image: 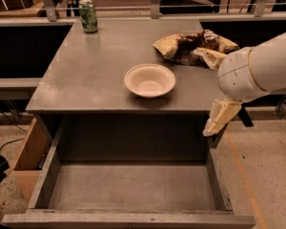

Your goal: Move paper bowl near green can

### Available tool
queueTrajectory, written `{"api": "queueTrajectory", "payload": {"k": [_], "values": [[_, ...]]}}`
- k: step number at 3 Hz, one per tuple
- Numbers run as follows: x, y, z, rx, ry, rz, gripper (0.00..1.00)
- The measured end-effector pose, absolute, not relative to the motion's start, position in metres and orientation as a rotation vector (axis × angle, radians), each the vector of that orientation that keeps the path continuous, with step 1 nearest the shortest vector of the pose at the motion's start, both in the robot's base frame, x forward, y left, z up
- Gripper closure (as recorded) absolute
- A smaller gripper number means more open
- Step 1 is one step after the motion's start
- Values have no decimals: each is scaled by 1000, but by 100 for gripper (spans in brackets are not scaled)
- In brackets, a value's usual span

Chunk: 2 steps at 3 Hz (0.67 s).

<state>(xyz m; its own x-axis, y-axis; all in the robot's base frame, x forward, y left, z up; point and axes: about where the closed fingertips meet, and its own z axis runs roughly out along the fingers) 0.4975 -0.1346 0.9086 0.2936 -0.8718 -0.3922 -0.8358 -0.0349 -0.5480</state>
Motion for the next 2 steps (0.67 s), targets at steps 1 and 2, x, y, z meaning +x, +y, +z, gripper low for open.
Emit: {"api": "queueTrajectory", "payload": {"k": [1,2], "values": [[526,-123,895,-1825,1468,-67,0],[554,-110,892,-1822,1400,-73,0]]}}
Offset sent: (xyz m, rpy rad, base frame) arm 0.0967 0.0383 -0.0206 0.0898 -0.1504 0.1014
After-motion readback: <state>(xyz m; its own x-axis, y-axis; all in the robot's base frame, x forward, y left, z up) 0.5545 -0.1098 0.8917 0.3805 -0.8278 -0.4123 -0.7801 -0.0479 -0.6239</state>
